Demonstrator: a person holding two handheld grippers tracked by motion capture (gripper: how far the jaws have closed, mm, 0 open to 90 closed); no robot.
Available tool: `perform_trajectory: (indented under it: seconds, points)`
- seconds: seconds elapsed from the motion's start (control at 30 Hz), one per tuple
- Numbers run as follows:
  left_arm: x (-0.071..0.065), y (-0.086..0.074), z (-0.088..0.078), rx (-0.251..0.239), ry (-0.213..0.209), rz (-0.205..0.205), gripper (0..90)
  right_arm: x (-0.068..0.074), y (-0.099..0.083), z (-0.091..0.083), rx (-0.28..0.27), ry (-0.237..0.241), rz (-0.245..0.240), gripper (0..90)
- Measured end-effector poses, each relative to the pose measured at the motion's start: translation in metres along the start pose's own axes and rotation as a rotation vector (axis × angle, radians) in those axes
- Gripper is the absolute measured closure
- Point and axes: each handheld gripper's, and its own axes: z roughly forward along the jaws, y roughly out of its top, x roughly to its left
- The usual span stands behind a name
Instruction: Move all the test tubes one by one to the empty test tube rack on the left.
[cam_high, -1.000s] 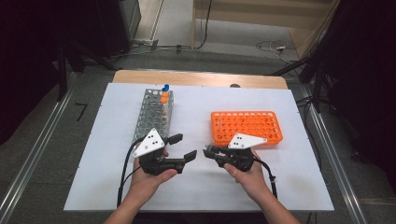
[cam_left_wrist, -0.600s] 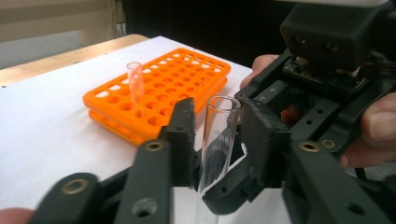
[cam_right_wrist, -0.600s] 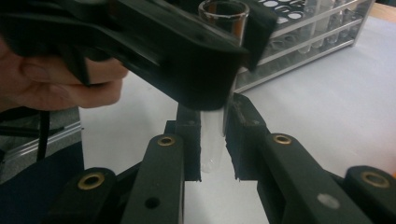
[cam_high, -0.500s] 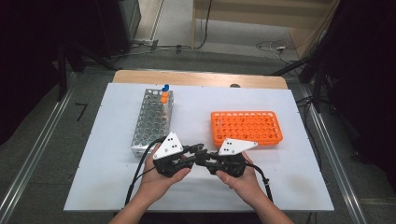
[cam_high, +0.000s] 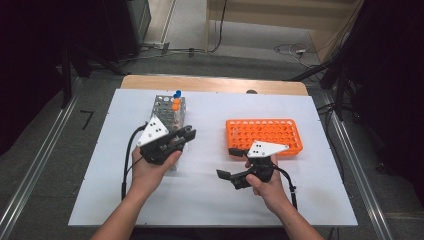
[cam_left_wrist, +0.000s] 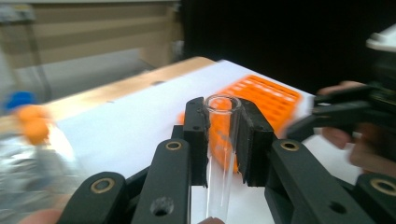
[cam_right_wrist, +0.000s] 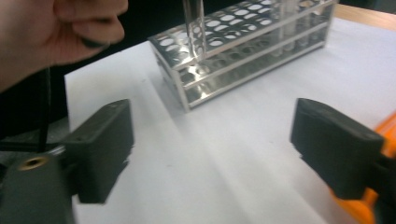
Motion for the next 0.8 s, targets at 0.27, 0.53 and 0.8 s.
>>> perform_trajectory:
  seconds: [0.27,0.53,0.8]
  points:
    - [0.045,0.002,0.011,-0.043,0.117,-0.053,76.1,-0.030,-0.007,-0.011,-0.017,-0.092,0.063,4.1]
    - [0.066,-0.006,0.032,-0.065,0.198,-0.066,76.1,-0.051,-0.013,-0.011,-0.014,-0.185,0.107,6.9]
    - [0.071,-0.011,0.040,-0.045,0.239,-0.044,76.1,-0.061,-0.013,0.003,-0.006,-0.259,0.142,19.2]
